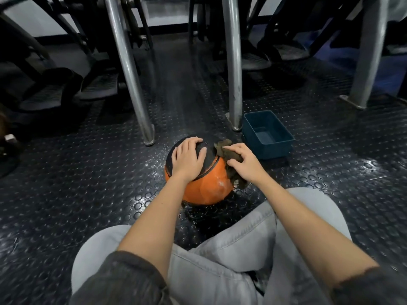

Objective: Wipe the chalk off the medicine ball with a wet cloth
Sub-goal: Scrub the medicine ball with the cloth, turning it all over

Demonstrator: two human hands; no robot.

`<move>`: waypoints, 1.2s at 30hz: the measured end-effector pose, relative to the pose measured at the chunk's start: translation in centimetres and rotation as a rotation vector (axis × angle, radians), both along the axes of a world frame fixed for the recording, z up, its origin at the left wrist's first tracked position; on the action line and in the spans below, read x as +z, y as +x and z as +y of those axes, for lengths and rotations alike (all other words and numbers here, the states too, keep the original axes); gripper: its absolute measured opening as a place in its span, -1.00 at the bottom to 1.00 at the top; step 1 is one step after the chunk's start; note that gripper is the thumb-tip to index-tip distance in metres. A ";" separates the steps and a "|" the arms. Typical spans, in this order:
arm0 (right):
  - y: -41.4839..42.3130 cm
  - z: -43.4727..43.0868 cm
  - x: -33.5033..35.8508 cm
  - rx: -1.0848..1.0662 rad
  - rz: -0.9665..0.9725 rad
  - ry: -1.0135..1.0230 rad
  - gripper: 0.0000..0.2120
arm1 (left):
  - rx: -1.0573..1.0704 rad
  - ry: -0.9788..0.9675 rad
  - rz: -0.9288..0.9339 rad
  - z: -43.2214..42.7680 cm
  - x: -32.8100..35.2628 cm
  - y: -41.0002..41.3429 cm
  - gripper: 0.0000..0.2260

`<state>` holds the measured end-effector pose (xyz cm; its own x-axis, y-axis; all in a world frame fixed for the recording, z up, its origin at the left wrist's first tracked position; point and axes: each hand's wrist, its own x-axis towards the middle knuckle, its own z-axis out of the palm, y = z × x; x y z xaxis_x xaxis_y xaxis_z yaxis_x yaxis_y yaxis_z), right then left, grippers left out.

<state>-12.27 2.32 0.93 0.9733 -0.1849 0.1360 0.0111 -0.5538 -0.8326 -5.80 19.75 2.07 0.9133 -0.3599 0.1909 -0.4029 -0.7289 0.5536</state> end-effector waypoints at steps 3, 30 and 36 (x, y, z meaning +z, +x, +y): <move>-0.1 0.1 -0.2 -0.001 -0.012 -0.013 -0.62 | -0.004 0.009 0.011 0.0 0.1 -0.1 -0.69; -0.5 1.6 -1.0 0.064 -0.376 -0.493 -0.73 | -0.019 -0.001 0.017 0.1 -0.3 0.4 -0.70; 2.6 -2.1 0.3 -0.331 -0.095 -0.241 -0.67 | -0.008 -0.053 -0.076 0.6 -1.3 0.6 -0.71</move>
<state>-9.65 0.23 1.24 0.8479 -0.4372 0.2999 -0.1294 -0.7192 -0.6827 -5.20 20.34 0.75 0.8925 -0.3549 0.2785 -0.4511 -0.6956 0.5592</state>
